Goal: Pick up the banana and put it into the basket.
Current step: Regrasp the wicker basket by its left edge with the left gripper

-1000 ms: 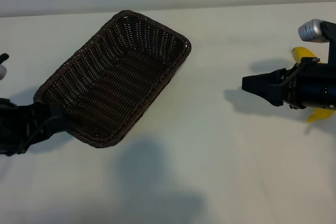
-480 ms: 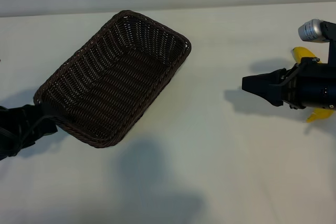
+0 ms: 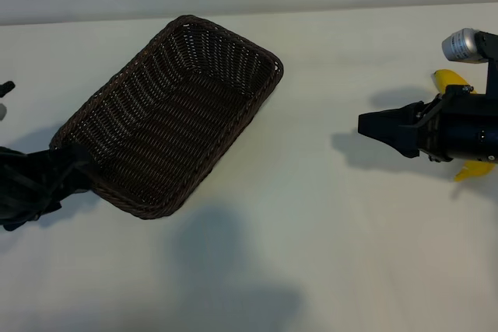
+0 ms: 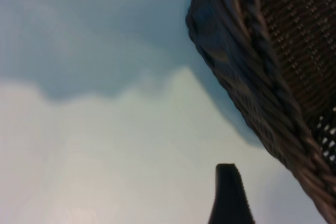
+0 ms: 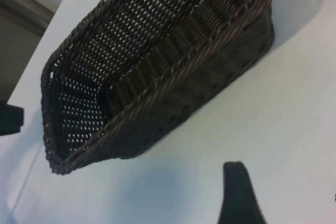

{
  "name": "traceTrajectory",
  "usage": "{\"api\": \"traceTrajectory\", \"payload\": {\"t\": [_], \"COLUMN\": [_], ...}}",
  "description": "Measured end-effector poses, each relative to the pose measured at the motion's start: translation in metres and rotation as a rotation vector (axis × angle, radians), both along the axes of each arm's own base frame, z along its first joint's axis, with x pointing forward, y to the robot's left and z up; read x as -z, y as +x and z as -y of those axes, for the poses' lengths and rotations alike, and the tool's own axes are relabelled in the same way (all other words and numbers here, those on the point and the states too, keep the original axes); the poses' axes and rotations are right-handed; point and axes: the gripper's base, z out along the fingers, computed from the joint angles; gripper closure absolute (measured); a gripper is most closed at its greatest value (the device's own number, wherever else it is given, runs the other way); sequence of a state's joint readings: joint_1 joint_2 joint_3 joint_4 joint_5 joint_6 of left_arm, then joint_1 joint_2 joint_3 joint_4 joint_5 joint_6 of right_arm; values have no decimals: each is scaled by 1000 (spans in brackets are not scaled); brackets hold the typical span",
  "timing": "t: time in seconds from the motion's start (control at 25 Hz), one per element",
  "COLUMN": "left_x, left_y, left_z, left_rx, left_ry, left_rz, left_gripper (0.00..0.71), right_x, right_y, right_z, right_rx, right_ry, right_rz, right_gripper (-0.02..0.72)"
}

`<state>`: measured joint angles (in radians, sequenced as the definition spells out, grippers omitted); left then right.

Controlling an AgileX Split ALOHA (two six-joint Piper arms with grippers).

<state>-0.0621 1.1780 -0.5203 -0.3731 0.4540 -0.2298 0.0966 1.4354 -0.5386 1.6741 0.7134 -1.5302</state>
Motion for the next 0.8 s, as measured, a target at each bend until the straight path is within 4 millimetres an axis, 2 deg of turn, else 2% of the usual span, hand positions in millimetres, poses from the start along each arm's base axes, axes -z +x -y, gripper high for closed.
{"api": "traceTrajectory", "payload": {"t": [0.8], "left_x": [-3], "left_y": [3], "left_z": [4], "left_rx": [-76], "left_ry": [-100], "left_rz": [20], "left_gripper": [204], "right_x": [0], "right_y": [0], "right_z": [0], "right_rx": [-1], "right_ry": [1], "right_rz": [0], "right_gripper": [259]}}
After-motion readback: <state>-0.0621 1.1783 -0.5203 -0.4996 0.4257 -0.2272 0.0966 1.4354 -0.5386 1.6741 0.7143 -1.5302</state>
